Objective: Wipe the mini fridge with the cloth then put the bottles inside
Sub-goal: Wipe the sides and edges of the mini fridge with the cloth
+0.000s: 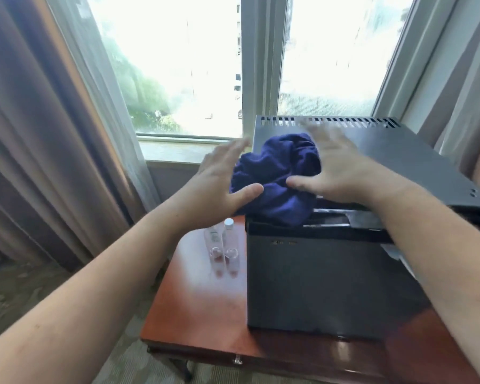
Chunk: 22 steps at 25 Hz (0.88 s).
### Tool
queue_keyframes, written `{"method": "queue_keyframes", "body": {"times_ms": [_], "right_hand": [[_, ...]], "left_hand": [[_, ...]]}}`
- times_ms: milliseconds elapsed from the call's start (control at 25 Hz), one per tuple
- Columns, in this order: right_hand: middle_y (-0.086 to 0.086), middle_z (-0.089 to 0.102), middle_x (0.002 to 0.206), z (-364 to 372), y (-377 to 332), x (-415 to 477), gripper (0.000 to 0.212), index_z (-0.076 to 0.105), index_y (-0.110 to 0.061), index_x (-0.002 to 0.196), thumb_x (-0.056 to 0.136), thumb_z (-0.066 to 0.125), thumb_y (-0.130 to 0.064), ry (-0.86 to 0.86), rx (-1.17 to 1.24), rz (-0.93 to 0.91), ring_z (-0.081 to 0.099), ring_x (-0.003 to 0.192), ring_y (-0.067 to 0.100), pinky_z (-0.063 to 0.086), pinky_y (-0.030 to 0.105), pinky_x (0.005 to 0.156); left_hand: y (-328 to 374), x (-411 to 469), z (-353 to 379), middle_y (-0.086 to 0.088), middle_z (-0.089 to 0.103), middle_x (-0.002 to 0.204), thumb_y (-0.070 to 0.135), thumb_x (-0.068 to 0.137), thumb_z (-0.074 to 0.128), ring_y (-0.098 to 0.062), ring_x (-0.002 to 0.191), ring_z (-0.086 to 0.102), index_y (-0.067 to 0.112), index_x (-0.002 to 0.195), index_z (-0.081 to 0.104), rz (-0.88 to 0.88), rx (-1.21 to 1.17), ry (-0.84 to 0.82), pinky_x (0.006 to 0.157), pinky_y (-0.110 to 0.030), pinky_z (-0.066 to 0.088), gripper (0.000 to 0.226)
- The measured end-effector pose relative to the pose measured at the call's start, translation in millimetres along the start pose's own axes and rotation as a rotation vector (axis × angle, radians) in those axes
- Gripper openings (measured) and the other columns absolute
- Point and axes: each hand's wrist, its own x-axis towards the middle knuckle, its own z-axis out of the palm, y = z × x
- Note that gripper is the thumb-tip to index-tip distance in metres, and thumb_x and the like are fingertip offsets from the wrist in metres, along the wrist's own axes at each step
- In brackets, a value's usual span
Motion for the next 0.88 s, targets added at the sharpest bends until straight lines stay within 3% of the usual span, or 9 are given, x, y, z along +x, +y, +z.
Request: {"method": "queue_keyframes", "body": {"times_ms": [80, 200, 360, 480, 680, 880], "right_hand": [[0.013, 0.031, 0.160, 7.3, 8.3, 36.4, 0.084, 0.019, -0.042, 0.158, 0.089, 0.068, -0.045, -0.233, -0.101, -0.110, 0.033, 0.146, 0.033, 0.028, 0.044, 0.121], [0.016, 0.020, 0.167, 17.0, 22.1, 98.5, 0.074, 0.014, -0.038, 0.160, 0.098, 0.055, -0.043, -0.343, -0.171, -0.080, 0.025, 0.152, 0.034, 0.021, 0.043, 0.125], [0.015, 0.031, 0.162, 20.4, 34.4, 184.9, 0.064, 0.026, -0.027, 0.158, 0.100, 0.051, -0.037, -0.306, -0.195, -0.047, 0.034, 0.147, 0.032, 0.027, 0.041, 0.122], [0.011, 0.041, 0.154, 27.8, 33.4, 234.7, 0.050, 0.042, -0.026, 0.148, 0.099, 0.051, -0.032, -0.244, -0.137, 0.007, 0.039, 0.141, 0.029, 0.031, 0.041, 0.117], [0.012, 0.055, 0.137, 45.5, 33.8, 268.2, 0.028, 0.056, -0.026, 0.123, 0.095, 0.055, -0.027, -0.100, -0.096, 0.150, 0.052, 0.121, 0.029, 0.041, 0.039, 0.106], [0.013, 0.056, 0.141, 58.4, 13.8, 245.9, 0.048, 0.055, -0.024, 0.141, 0.094, 0.061, -0.024, 0.023, -0.111, 0.292, 0.053, 0.128, 0.030, 0.038, 0.034, 0.108]], "left_hand": [[-6.5, 38.1, 13.8, 0.000, 0.019, 0.169, 0.055, 0.097, 0.044, -0.018, 0.155, 0.017, 0.028, 0.160, 0.023, 0.058, 0.085, -0.166, 0.121, -0.024, 0.009, 0.072], [-28.0, 97.9, 27.2, 0.002, 0.020, 0.169, 0.034, 0.107, 0.040, -0.016, 0.155, 0.017, 0.022, 0.159, 0.029, 0.058, 0.056, -0.224, 0.120, -0.018, 0.005, 0.055], [-68.1, 177.8, 36.1, -0.003, 0.033, 0.164, 0.024, 0.108, 0.040, -0.022, 0.152, 0.028, 0.016, 0.154, 0.040, 0.004, 0.041, -0.180, 0.126, -0.037, 0.018, 0.047], [-89.9, 222.1, 38.8, -0.007, 0.046, 0.156, 0.020, 0.108, 0.040, -0.025, 0.144, 0.040, 0.011, 0.148, 0.050, -0.015, -0.059, -0.085, 0.120, -0.036, 0.027, 0.042], [-126.2, 262.2, 48.1, -0.008, 0.056, 0.143, 0.019, 0.108, 0.041, -0.025, 0.132, 0.050, 0.013, 0.141, 0.057, 0.055, -0.197, -0.081, 0.113, -0.032, 0.035, 0.037], [-147.2, 245.8, 52.9, -0.005, 0.062, 0.135, 0.020, 0.104, 0.048, -0.028, 0.125, 0.055, 0.015, 0.137, 0.062, 0.187, -0.310, -0.016, 0.111, -0.041, 0.038, 0.036]]}}
